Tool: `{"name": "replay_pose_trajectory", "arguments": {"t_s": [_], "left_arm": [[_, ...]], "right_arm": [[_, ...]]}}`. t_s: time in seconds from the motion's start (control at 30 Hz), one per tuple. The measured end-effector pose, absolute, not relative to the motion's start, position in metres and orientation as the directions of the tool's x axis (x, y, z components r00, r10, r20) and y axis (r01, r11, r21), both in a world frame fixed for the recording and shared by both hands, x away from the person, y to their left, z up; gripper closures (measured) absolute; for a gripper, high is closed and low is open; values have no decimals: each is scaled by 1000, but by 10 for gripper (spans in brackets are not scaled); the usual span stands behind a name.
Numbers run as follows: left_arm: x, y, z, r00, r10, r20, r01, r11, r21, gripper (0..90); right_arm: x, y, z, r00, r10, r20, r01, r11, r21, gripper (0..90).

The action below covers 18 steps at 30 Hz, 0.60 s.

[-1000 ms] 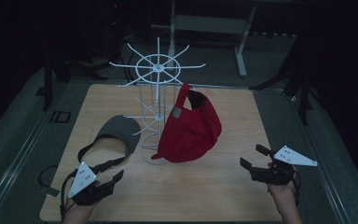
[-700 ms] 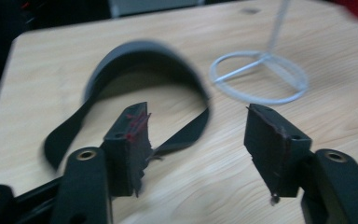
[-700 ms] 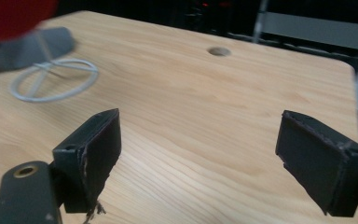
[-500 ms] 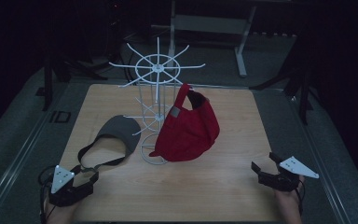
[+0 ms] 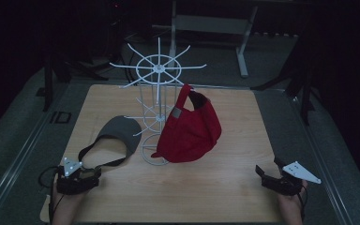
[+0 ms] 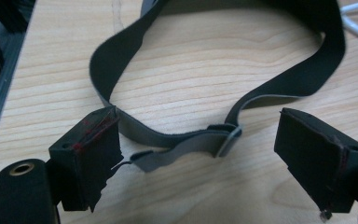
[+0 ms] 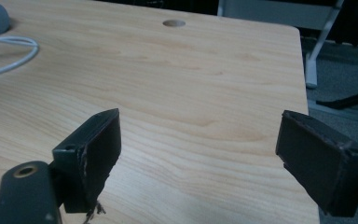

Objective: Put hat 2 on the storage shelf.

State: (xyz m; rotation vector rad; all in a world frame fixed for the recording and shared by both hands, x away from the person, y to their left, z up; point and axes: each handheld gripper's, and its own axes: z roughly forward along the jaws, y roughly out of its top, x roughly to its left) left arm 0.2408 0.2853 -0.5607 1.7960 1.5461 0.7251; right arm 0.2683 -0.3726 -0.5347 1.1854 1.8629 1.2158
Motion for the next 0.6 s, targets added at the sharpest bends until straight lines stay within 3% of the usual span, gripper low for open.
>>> {"name": "replay_pose_trajectory", "arguments": {"t_s": [0.27,0.37,0.6], "left_arm": [[255,285,-566,116,993,0,665,-78,743,164],[256,287,-567,120,993,-3,660,-78,747,260],[260,290,-568,135,991,-21,651,-73,756,650]], "right_arm": [[271,-369,-545,-410,912,-9,360,171,917,139],[273,-370,-548,-400,917,-2,367,162,916,139],[274,-372,-550,-399,917,18,382,149,912,140]]}}
